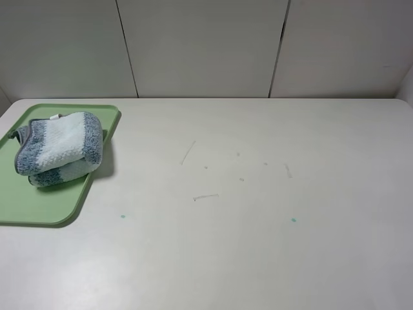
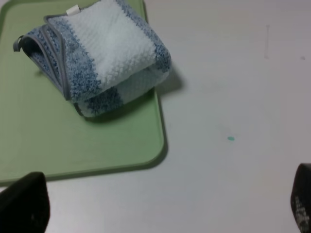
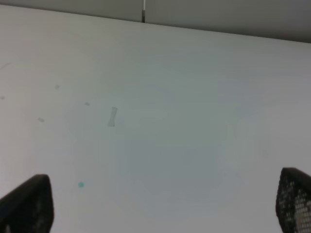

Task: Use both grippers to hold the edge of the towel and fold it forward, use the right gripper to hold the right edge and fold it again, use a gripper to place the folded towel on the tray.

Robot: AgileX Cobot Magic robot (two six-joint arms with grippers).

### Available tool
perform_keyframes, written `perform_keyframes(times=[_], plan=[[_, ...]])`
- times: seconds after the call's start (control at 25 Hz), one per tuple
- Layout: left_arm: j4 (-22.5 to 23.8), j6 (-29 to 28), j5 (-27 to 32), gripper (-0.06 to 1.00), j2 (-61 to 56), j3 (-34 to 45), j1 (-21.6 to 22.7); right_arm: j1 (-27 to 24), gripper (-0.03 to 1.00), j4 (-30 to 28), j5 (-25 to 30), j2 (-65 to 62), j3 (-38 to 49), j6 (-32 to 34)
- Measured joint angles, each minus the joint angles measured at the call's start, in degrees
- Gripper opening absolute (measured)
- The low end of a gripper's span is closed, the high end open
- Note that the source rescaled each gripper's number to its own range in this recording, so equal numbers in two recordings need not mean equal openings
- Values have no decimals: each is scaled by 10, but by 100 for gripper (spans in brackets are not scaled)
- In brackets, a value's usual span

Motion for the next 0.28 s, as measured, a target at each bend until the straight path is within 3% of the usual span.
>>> perform_keyframes(times=[0.28], plan=[[0, 1, 0, 100, 0, 0, 0, 0, 100, 0, 0, 0, 0, 0]])
